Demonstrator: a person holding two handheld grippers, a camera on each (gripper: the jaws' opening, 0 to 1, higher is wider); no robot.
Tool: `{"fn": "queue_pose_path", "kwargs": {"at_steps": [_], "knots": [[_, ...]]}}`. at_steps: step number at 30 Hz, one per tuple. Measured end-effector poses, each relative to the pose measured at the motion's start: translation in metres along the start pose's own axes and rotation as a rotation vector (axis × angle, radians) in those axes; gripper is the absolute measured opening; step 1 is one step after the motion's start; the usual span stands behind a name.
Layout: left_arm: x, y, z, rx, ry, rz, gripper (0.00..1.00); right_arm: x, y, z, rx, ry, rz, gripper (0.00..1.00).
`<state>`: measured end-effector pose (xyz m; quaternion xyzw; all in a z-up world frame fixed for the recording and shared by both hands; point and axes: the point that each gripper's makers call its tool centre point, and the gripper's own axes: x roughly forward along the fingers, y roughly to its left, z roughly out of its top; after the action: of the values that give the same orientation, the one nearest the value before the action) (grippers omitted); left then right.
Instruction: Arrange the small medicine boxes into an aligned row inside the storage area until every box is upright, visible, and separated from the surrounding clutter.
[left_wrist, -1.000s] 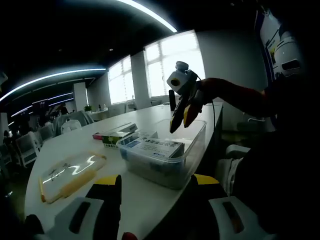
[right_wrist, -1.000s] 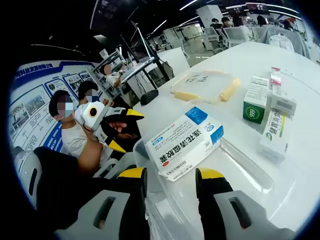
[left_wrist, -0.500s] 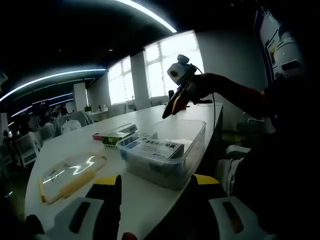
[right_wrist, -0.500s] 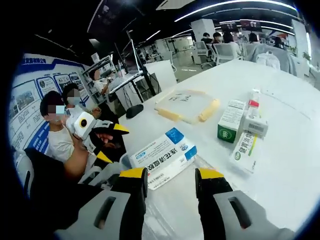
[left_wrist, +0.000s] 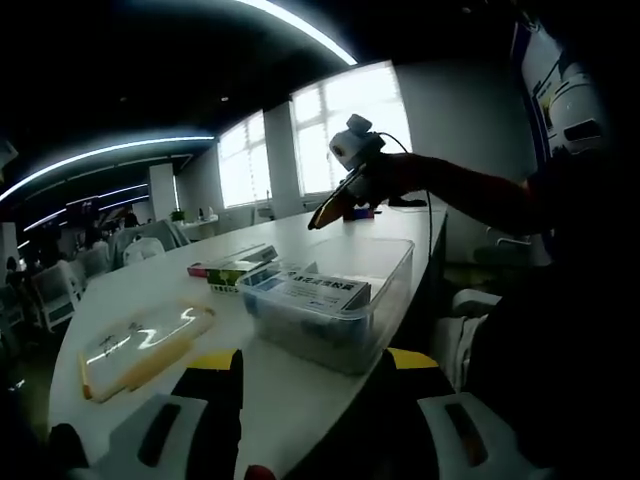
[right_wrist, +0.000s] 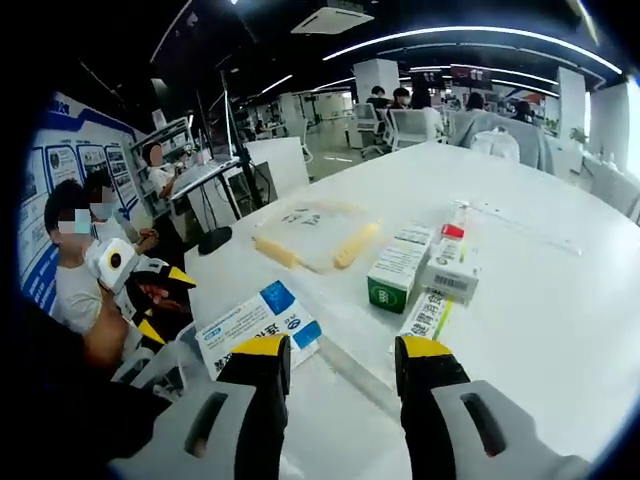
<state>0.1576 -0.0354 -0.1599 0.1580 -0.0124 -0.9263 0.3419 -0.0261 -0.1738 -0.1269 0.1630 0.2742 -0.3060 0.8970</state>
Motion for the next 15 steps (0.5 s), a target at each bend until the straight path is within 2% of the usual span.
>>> {"fn": "queue_pose_path", "kwargs": {"at_steps": [1,3,7,11,15], "knots": [[0.000,0.001,0.001,-0.003,-0.004,0.002,0.56,0.002,-0.009,0.002,-0.017,-0.007,-0.038,0.42],[0.000,0.001,0.001,-0.006,-0.009,0.002,0.56,0.004,-0.015,0.002,-0.044,0.003,-0.059,0.44],[0.001,-0.001,-0.001,-0.003,-0.007,-0.003,0.56,0.012,-0.024,0.001,-0.014,0.004,-0.069,0.44],[0.002,-0.001,-0.003,-0.005,-0.002,-0.004,0.56,0.015,-0.033,0.002,0.013,-0.007,-0.109,0.45],[0.001,-0.002,-0.002,-0.008,-0.004,-0.006,0.56,0.019,-0.042,0.004,-0.014,-0.022,-0.168,0.45]]}}
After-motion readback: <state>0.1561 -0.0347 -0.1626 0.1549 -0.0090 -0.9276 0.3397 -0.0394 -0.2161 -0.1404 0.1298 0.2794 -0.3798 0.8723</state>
